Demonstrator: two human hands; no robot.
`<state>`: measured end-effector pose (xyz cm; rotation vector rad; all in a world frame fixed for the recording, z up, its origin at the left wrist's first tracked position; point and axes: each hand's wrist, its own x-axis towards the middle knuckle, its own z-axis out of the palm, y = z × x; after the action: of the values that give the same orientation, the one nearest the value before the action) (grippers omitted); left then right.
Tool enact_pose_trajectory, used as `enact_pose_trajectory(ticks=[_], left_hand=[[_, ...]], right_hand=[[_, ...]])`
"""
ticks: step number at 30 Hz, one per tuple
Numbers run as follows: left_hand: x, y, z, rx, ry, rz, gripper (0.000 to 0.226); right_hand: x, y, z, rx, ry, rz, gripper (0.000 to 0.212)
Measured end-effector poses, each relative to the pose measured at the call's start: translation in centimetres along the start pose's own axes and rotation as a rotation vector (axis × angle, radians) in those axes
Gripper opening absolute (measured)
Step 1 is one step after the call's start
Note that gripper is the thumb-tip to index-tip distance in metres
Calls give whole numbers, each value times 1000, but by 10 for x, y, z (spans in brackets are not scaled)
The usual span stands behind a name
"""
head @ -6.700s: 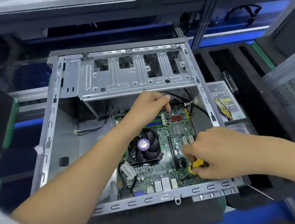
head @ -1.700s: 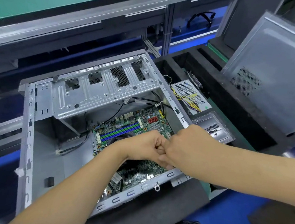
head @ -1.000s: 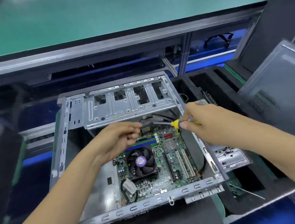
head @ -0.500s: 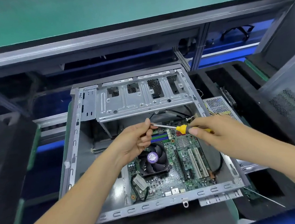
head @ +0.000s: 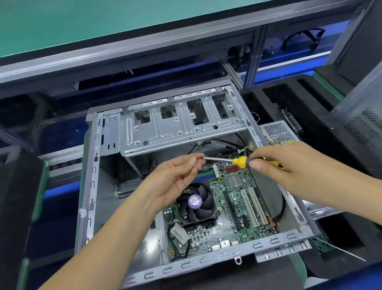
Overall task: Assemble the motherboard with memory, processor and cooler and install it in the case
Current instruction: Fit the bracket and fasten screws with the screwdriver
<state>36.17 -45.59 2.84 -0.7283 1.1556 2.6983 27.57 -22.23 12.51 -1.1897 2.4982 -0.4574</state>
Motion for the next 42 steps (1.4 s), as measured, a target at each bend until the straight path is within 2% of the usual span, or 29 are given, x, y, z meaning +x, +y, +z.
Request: enact_pose_trajectory(ticks=[11,16,22,27,33,42], left_hand=[[-6,0,7,72,-22,19,18],[-6,-1,8,156,-27,49,16],[-5,-4,11,146,-16,49,15],[-5,-7,14,-5,-19,29,18],[-3,-12,17,-263,-22,-31,20],[-2,-13,18,-144,-81,-28,26]], right_hand=[[-3,-5,-7,-38,-7,9,23],[-5,-4,-9,-89,58,-18,17],[-9,-7,-2,-131,199,-102,28],[-11,-6,4,19,173,-67,21],[-10,-8,10,130,98,-32,29],[-8,-4,6,52,131,-38,18]])
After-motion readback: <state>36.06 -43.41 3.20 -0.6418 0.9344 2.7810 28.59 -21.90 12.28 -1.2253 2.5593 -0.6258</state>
